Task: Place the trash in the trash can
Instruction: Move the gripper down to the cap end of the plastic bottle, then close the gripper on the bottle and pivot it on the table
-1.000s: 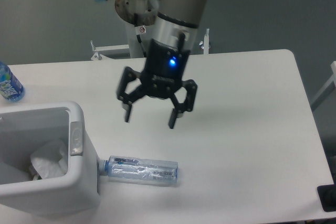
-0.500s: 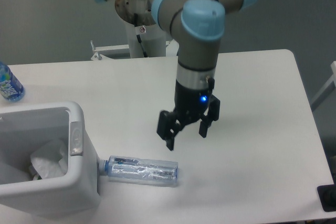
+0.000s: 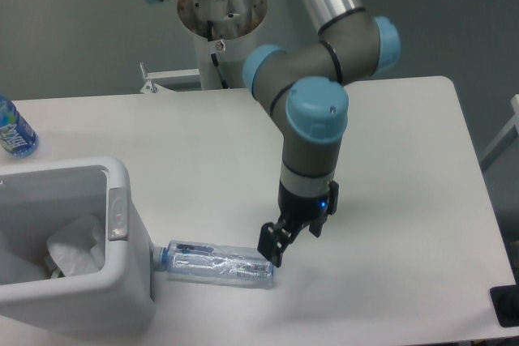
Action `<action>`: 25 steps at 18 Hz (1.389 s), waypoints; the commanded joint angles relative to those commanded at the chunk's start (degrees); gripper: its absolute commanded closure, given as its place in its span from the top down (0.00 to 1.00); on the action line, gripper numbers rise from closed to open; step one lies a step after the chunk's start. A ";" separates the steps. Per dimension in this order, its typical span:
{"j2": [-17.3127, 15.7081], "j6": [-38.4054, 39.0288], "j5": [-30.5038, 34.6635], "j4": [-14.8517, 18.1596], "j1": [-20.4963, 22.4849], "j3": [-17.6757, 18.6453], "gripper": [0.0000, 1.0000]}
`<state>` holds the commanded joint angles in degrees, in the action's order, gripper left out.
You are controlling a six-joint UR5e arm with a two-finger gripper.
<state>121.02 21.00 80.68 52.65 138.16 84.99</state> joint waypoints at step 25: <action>4.84 14.06 0.00 2.73 -2.73 0.70 1.00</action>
<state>125.86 35.07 80.68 55.37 135.44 85.69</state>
